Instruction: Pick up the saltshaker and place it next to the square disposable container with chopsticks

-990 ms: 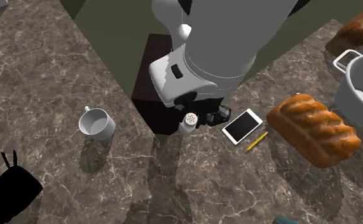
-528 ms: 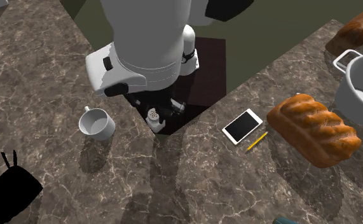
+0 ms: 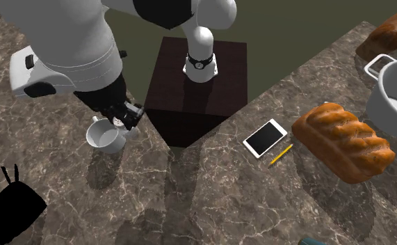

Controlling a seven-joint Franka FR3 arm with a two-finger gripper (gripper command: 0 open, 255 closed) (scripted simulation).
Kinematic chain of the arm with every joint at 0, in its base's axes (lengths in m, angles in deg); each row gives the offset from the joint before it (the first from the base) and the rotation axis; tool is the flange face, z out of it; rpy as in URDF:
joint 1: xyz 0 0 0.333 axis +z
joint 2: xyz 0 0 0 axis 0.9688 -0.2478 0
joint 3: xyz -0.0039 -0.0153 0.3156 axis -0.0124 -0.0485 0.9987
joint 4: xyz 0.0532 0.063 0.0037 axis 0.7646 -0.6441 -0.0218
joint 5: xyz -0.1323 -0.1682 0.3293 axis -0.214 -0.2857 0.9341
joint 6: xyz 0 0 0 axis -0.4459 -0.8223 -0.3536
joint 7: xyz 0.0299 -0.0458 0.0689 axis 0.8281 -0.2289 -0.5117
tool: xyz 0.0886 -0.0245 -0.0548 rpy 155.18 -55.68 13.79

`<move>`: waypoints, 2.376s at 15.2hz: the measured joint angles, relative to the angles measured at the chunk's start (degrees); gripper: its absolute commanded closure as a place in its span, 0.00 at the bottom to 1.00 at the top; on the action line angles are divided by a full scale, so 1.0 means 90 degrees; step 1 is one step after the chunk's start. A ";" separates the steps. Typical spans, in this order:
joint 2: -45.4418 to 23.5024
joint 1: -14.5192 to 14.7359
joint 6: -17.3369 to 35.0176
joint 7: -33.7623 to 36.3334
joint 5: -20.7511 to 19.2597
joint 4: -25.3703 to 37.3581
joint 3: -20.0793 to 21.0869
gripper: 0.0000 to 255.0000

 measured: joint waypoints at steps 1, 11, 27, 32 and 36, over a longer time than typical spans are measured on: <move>-0.0105 -0.0062 0.0009 -0.0155 -0.0008 0.0113 -0.0097 1.00; -0.0910 -0.0673 0.0094 -0.1682 0.0079 0.0986 -0.0983 1.00; -0.3425 -0.1947 -0.0434 -0.3976 0.1044 0.4072 -0.1856 1.00; -0.3512 -0.1992 -0.0071 -0.4054 0.1086 0.3793 -0.1862 1.00; -0.3535 -0.1986 0.0266 -0.4060 0.1096 0.3477 -0.1855 1.00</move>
